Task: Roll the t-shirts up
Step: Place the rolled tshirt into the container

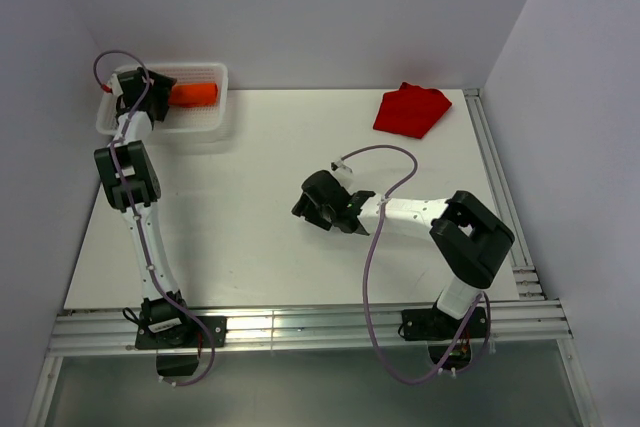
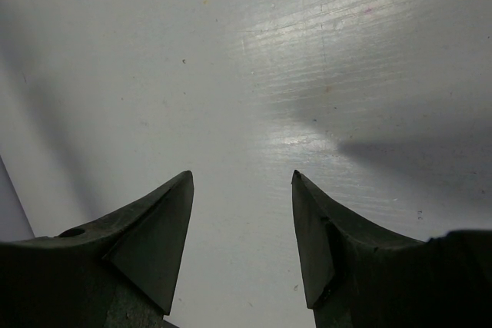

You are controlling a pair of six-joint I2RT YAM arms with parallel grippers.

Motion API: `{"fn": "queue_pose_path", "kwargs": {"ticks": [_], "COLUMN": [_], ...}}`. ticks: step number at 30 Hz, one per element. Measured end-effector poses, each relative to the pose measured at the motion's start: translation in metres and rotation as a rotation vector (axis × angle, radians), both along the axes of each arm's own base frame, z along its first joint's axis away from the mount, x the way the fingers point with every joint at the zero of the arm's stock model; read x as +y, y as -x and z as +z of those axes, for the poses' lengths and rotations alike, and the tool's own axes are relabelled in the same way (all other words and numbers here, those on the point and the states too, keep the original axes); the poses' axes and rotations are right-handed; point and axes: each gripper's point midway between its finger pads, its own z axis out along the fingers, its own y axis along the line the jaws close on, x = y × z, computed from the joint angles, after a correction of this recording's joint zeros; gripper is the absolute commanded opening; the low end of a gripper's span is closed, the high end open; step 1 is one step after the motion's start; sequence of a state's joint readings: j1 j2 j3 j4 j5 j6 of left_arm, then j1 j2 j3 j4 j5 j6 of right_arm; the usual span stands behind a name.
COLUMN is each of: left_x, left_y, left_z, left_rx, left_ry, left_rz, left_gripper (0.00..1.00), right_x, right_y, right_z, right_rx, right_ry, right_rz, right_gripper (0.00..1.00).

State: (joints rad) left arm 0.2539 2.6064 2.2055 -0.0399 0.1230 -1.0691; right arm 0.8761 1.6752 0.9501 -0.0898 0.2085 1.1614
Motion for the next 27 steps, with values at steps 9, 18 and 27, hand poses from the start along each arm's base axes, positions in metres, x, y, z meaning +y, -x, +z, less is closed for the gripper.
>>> {"fn": "queue_pose_path", "kwargs": {"ticks": [9, 18, 27], "left_x": [-0.002, -0.007, -0.030], "left_y": [0.009, 0.022, 0.042], "left_z": [0.024, 0.064, 0.101], "left_rx": [-0.003, -0.028, -0.051], "left_ry": [-0.019, -0.040, -0.134], "left_rz": [0.003, -0.003, -0.175], "left_gripper": [0.99, 0.99, 0.99], "right_x": [0.001, 0.001, -0.005], "right_y": [-0.001, -0.005, -0.011], "right_z": [0.001, 0.003, 0.024], "right_rx": [0.001, -0.006, -0.048], "right_ry": [-0.012, -0.021, -0.045], "right_rz": [0.006, 0.014, 0.007], "right_gripper": [0.63, 0.63, 0.65]}}
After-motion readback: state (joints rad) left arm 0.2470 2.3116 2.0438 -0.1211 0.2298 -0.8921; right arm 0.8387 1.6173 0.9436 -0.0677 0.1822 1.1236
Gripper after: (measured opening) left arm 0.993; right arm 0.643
